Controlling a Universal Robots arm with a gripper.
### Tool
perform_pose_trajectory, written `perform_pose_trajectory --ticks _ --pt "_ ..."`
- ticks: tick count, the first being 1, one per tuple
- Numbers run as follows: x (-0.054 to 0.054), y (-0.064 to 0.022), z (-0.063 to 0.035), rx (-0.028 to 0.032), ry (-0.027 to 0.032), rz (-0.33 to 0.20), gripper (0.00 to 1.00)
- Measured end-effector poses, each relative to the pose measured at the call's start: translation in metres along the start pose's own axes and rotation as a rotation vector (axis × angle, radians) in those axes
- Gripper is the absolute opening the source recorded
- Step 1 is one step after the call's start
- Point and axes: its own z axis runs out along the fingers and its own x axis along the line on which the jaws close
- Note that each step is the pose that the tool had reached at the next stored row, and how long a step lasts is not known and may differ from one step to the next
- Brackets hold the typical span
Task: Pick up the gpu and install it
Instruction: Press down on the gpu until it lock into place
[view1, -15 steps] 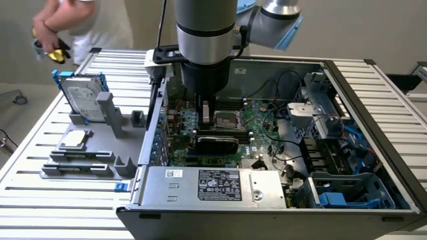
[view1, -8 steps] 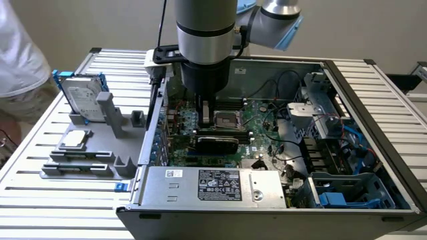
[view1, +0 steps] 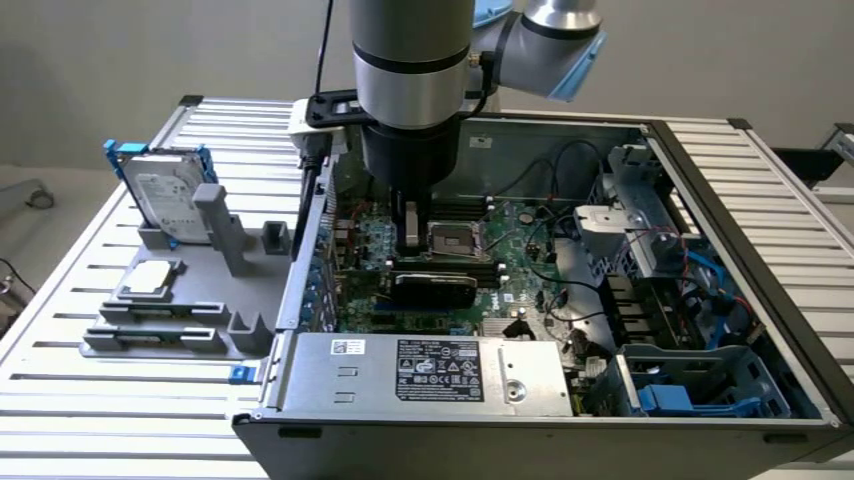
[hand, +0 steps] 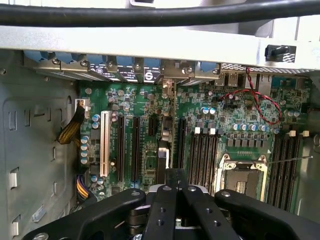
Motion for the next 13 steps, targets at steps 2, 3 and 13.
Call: perform_pose_trajectory --ticks 2,3,13 --pt "0.000 0.0000 0.0000 -0.0006 0.0000 0.000 0.11" --pt "0.000 0.0001 0.0000 -0.0020 0.0001 0.000 0.11" --pt "-0.005 0.0044 0.0124 -0.0036 0.0007 0.000 0.11"
